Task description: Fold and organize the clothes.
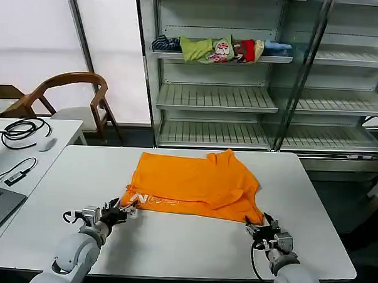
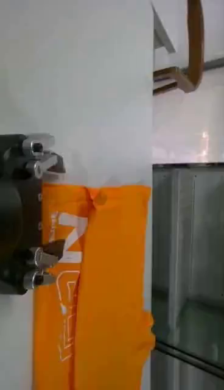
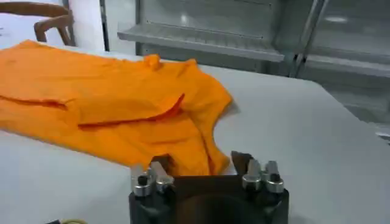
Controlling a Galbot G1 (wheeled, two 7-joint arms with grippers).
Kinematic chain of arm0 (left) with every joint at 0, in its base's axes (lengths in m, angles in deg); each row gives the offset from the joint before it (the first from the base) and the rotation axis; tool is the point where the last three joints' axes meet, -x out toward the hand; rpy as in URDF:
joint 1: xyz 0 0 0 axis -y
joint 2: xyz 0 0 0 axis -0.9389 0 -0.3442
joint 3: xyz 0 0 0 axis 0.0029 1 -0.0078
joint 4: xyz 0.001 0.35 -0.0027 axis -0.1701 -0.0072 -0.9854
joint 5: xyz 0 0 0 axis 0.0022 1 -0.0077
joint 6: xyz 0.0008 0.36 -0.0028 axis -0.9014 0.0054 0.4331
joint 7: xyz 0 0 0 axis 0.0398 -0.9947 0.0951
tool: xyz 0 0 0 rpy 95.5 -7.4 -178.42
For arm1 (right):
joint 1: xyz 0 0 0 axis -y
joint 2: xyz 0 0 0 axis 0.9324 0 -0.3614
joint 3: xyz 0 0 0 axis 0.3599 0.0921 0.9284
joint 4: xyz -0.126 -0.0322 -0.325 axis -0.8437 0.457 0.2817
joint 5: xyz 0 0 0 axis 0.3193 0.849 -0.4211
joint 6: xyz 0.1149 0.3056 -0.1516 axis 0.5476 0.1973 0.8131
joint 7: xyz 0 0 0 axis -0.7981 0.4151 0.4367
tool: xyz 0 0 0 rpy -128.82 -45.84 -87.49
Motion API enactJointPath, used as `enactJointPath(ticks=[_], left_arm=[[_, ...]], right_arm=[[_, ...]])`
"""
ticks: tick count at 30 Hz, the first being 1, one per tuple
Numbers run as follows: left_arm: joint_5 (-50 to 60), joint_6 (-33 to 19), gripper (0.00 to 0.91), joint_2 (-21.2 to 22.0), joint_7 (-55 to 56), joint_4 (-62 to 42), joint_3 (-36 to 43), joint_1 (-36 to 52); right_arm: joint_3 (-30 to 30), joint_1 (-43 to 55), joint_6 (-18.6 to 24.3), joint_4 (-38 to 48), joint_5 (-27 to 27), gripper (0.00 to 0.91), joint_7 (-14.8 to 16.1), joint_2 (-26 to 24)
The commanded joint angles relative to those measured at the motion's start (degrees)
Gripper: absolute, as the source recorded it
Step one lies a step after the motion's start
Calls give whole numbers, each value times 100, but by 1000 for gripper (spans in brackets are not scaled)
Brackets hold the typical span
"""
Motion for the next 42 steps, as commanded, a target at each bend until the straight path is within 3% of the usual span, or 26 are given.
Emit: enactJointPath(ticks=[1, 19, 34, 42], left_arm=[[64, 3, 20, -9, -6, -139, 39, 24], [119, 2, 20, -44, -93, 40, 42, -145], [100, -88, 20, -253, -78, 1632, -676, -2126], [108, -158, 20, -276, -108, 1979, -964, -2671]], right_arm=[[9, -24, -34, 22, 47, 0, -12, 9], [-29, -92, -8, -88, 2, 0, 68, 28], [-340, -1346, 267, -1035, -247, 0, 233, -251], [-527, -2046, 389, -1367, -295, 0, 282, -377]])
